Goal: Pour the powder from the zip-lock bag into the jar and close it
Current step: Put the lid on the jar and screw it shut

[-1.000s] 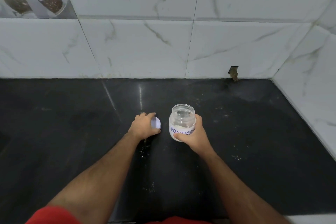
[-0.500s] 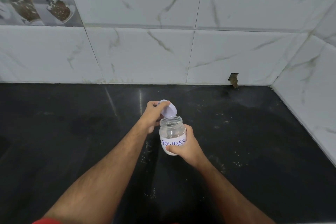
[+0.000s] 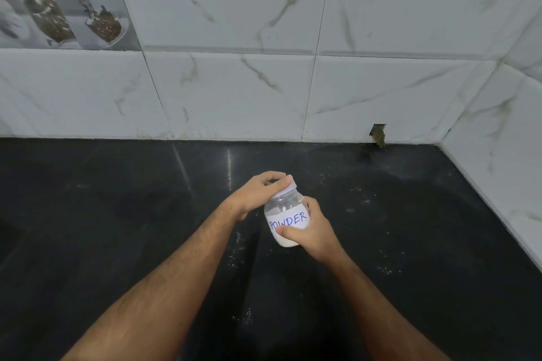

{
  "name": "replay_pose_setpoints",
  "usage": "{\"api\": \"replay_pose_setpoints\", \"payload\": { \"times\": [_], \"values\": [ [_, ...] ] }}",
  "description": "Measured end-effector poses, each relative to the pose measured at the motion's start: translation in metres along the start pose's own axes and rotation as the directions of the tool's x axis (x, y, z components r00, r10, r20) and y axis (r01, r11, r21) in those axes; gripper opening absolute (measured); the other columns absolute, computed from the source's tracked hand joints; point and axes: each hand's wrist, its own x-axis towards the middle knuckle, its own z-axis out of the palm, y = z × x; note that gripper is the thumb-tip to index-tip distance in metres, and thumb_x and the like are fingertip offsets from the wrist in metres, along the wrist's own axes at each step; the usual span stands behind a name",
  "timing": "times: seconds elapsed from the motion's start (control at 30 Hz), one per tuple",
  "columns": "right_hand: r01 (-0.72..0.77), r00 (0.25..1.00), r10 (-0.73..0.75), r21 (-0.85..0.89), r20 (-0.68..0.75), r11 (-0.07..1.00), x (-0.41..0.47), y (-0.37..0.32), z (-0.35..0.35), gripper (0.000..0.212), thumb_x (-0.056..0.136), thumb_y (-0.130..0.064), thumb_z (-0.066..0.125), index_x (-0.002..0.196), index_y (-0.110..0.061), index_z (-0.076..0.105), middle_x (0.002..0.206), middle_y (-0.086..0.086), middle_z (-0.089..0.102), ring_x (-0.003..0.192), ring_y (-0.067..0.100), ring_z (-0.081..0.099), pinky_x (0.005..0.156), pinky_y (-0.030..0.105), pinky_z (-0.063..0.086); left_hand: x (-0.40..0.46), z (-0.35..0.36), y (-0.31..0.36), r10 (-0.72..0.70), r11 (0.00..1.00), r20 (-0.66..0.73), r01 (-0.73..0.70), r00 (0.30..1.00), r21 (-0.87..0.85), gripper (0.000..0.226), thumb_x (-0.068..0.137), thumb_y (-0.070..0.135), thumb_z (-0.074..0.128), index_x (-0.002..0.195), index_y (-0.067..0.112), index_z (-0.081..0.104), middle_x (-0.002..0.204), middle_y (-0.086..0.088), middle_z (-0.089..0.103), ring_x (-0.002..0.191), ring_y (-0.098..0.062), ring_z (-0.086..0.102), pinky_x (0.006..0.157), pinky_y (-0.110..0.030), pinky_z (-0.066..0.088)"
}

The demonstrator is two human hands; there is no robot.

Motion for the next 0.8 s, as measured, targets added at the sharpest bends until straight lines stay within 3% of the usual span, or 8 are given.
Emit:
{"api": "replay_pose_setpoints", "payload": {
  "times": [0.07,0.17,0.3,0.37,0.47,0.57,0.67,0.8],
  "values": [
    [0.006,1.000,-0.006,0.020,0.011,1.000,-0.001,-0.003,0.000,0.080,0.063,-0.037,0.085,0.131,-0.033,0.043,0.111,-0.014,0.066,0.100,0.008,0.066,0.086,0.033,0.059,-0.004,0.004,0.004,0.016,1.000,-0.019,-0.017,1.000,-0.022,0.046,0.095,0.056,0.050,0.115,0.017,0.065,0.110,-0.005,0.071,0.098,-0.019,0.071,0.084,-0.026,0.056],
    [0.009,1.000,-0.010,0.062,0.015,0.998,-0.003,-0.007,0.001,0.075,0.068,-0.029,0.088,0.131,-0.032,0.045,0.112,-0.013,0.066,0.102,0.009,0.067,0.085,0.029,0.058,-0.007,0.008,0.007,0.037,0.998,-0.062,-0.040,0.997,-0.048,0.059,0.098,0.055,0.045,0.118,0.003,0.064,0.110,-0.014,0.072,0.100,-0.028,0.071,0.085,-0.031,0.057],
    [0.014,1.000,-0.012,0.072,-0.024,0.997,-0.004,-0.013,0.001,0.073,0.068,-0.031,0.090,0.128,-0.032,0.048,0.109,-0.014,0.067,0.099,0.007,0.067,0.083,0.028,0.058,-0.007,0.010,0.007,0.020,0.991,-0.091,-0.032,0.996,-0.133,0.059,0.097,0.058,0.046,0.114,0.006,0.066,0.103,-0.016,0.073,0.094,-0.028,0.073,0.088,-0.036,0.056],
    [0.026,0.999,-0.025,0.035,-0.038,0.999,-0.005,-0.018,0.000,0.070,0.069,-0.032,0.089,0.125,-0.034,0.047,0.106,-0.015,0.066,0.096,0.006,0.066,0.077,0.022,0.056,-0.005,0.012,0.005,0.003,0.980,-0.113,-0.025,0.994,-0.196,0.055,0.094,0.058,0.052,0.101,0.006,0.069,0.094,-0.016,0.074,0.086,-0.026,0.073,0.085,-0.037,0.055],
    [0.056,0.995,-0.063,-0.084,-0.077,0.995,-0.007,-0.025,0.002,0.067,0.066,-0.037,0.087,0.117,-0.040,0.044,0.104,-0.015,0.064,0.094,0.007,0.064,0.076,0.024,0.055,-0.003,0.014,0.003,-0.046,0.976,-0.145,0.013,0.988,-0.217,0.044,0.090,0.058,0.057,0.083,0.016,0.066,0.083,-0.008,0.073,0.077,-0.023,0.072,0.078,-0.037,0.054],
    [0.075,0.979,-0.127,-0.300,-0.160,0.951,-0.010,-0.029,0.009,0.077,0.061,-0.048,0.083,0.125,-0.037,0.042,0.111,-0.012,0.058,0.101,0.010,0.058,0.082,0.030,0.053,-0.004,0.016,0.007,-0.133,0.971,-0.208,0.086,0.969,-0.221,0.044,0.088,0.060,0.057,0.090,0.017,0.067,0.086,-0.008,0.075,0.076,-0.023,0.073,0.072,-0.034,0.055],
    [0.077,0.956,-0.214,-0.535,-0.199,0.841,-0.012,-0.029,0.017,0.097,0.066,-0.052,0.081,0.147,-0.027,0.033,0.126,-0.004,0.052,0.114,0.016,0.051,0.088,0.030,0.050,-0.003,0.017,0.010,-0.232,0.958,-0.259,0.175,0.938,-0.225,0.054,0.079,0.068,0.056,0.094,0.018,0.071,0.092,-0.006,0.077,0.083,-0.024,0.074,0.079,-0.037,0.057],
    [0.087,0.937,-0.283,-0.650,-0.204,0.755,-0.012,-0.026,0.020,0.099,0.070,-0.052,0.081,0.150,-0.025,0.030,0.130,-0.001,0.050,0.115,0.019,0.048,0.086,0.030,0.047,0.001,0.015,0.006,-0.294,0.947,-0.275,0.239,0.915,-0.216,0.064,0.061,0.079,0.051,0.085,0.023,0.074,0.088,-0.003,0.078,0.084,-0.027,0.075,0.087,-0.045,0.058]
  ]
}}
